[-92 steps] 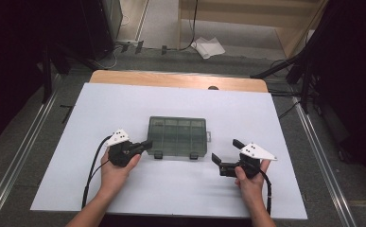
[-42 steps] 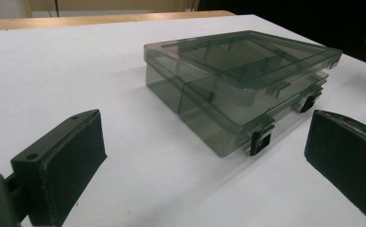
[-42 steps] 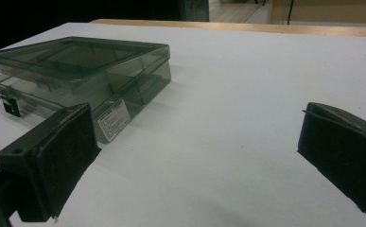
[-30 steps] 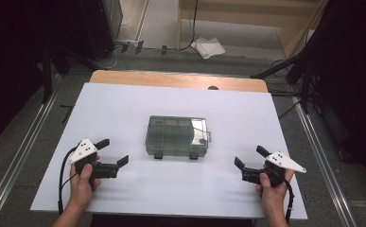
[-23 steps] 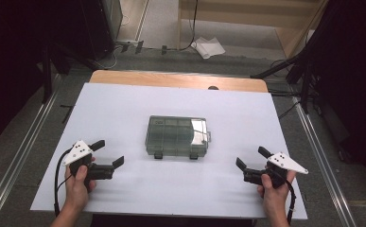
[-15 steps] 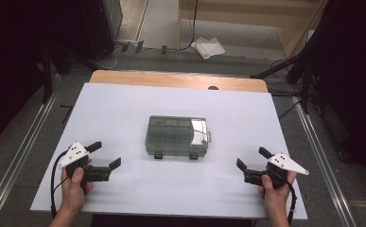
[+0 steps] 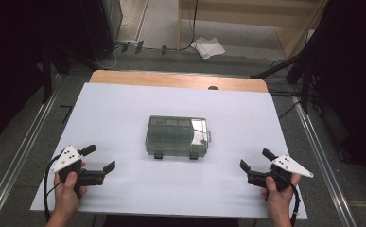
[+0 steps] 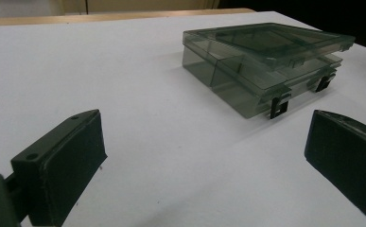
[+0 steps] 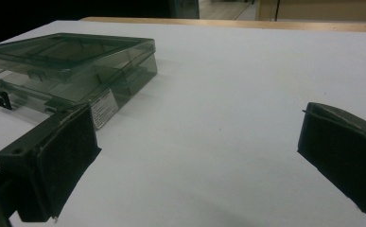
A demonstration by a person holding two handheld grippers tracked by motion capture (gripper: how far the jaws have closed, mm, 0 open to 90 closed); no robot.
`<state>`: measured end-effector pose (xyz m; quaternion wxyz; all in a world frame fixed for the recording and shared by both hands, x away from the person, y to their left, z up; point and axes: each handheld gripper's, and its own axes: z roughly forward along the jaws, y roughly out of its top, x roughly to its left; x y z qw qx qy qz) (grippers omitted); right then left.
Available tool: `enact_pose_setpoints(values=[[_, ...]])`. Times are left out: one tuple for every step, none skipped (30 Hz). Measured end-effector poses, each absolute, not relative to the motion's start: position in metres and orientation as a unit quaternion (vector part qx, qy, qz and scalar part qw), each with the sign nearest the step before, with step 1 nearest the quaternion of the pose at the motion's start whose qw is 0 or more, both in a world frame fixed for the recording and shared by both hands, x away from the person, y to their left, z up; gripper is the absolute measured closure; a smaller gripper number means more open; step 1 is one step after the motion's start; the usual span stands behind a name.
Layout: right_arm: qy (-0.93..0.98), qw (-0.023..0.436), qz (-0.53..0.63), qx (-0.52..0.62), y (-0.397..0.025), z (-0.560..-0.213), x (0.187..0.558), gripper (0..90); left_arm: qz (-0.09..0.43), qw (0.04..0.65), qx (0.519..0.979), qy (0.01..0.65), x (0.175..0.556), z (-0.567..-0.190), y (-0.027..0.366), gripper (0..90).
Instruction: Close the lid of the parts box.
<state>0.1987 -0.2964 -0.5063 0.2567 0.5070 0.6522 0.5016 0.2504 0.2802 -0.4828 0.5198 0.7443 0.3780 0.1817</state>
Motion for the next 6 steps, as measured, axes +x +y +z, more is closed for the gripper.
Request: enact_pose_setpoints(values=[[0.653,0.257,0.501,0.507,-0.2966,-0.5061,0.1985,0.0,0.183,0.519,0.744,0.379,0.25,-0.4823,0.2818,0.0],[0.653,0.258,0.501,0.506,-0.2967,-0.5059,0.1984,0.0,0.184,0.521,0.742,0.381,0.2498,-0.4822,0.2828,0.0],[0.652,0.257,0.503,0.506,-0.2966,-0.5057,0.1983,0.0,0.184,0.521,0.741,0.383,0.2495,-0.4819,0.284,0.0],[0.653,0.257,0.503,0.504,-0.2965,-0.5057,0.1985,0.0,0.186,0.519,0.742,0.382,0.2498,-0.4817,0.2848,0.0],[0.654,0.259,0.5,0.505,-0.296,-0.5056,0.1985,0.0,0.189,0.517,0.741,0.384,0.2501,-0.4817,0.2845,0.0],[0.654,0.257,0.5,0.507,-0.2951,-0.5052,0.1982,0.0,0.19,0.513,0.742,0.387,0.2503,-0.4818,0.2836,0.0]])
